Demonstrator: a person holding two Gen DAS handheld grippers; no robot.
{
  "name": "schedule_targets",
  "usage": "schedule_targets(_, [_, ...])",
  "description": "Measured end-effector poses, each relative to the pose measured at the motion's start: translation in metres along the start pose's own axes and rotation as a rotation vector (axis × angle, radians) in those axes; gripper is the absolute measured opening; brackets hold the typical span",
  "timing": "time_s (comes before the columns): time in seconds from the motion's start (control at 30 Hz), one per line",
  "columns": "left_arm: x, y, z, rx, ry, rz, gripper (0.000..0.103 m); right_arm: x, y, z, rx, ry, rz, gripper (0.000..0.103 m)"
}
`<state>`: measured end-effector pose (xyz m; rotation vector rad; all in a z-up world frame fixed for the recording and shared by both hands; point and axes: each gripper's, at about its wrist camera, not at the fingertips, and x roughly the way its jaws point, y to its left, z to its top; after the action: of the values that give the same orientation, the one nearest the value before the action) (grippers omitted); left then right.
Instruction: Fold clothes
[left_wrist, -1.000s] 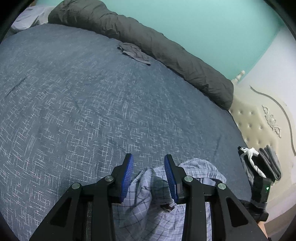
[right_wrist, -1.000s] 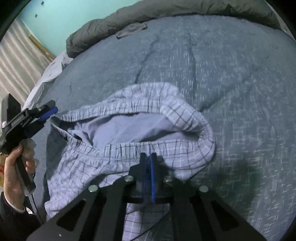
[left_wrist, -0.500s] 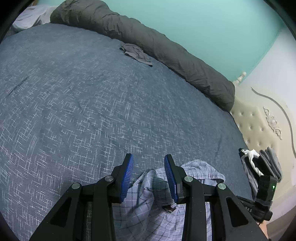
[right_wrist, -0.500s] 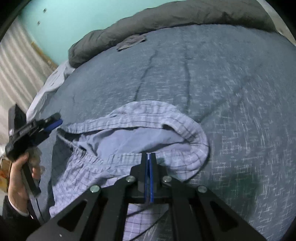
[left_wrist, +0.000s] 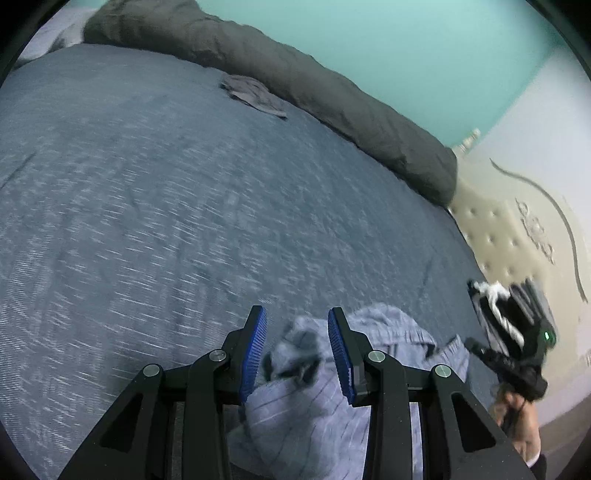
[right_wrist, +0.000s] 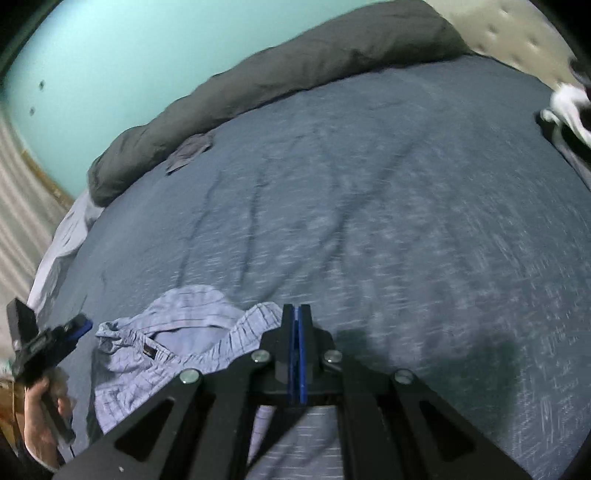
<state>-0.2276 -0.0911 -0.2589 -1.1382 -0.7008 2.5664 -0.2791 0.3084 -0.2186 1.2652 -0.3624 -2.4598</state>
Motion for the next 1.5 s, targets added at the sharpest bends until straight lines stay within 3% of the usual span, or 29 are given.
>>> schedule_targets(0.17, [0.011,-0.026,-0.004,0.107,0.06,-0.004,0.038,0.004,-0.001,-0.004,-0.012,0.032,0.011,0.001])
schedule_targets(0.47, [0.035,-0.035,-0.015,0.226,0.142,0.1,0.037,0.015,-0.023,-0.009,0.086,0.082,0.011,0.003])
schedule_targets(0.5, [0.036,-0.035,-0.018,0.233,0.149,0.103,0.033,0.015,-0.025,-0.008,0.097,0.081,0.007,0.006])
schedule_targets(0.53, [0.037,-0.035,-0.02,0.24,0.155,0.104,0.02,0.014,-0.025,-0.007,0.106,0.077,0.003,0.013])
schedule_targets(0.57, [0.038,-0.037,-0.022,0.246,0.158,0.104,0.017,0.015,-0.025,-0.006,0.107,0.076,0.002,0.021])
schedule_targets(0.6, [0.038,-0.038,-0.022,0.252,0.161,0.104,0.014,0.015,-0.024,-0.006,0.106,0.076,-0.001,0.038])
schedule_targets(0.63, [0.038,-0.04,-0.022,0.261,0.161,0.103,0.012,0.016,-0.023,-0.007,0.108,0.077,0.009,0.045])
schedule_targets(0.87, [0.016,-0.043,-0.011,0.244,0.093,0.074,0.011,0.023,-0.015,-0.008,0.096,0.096,0.055,0.045])
schedule_targets(1.03, [0.004,-0.036,-0.003,0.202,0.052,0.064,0.01,0.031,0.004,-0.012,-0.009,0.124,0.059,0.045])
schedule_targets(1.07, [0.002,-0.036,-0.002,0.198,0.044,0.064,0.009,0.033,0.007,-0.013,-0.025,0.128,0.061,0.042])
schedule_targets(1.13, [-0.002,-0.037,-0.001,0.198,0.03,0.066,0.006,0.035,0.012,-0.015,-0.048,0.138,0.076,0.016])
schedule_targets(1.2, [-0.008,-0.038,0.001,0.202,0.019,0.067,0.006,0.034,0.017,-0.015,-0.074,0.129,0.072,0.007])
schedule_targets(1.43, [-0.015,-0.038,0.004,0.183,0.008,0.045,0.004,0.007,0.011,-0.006,-0.027,0.002,0.08,0.002])
schedule_targets(1.5, [-0.025,-0.042,0.008,0.179,-0.027,0.042,0.004,-0.005,0.004,0.0,0.015,-0.055,0.109,0.002])
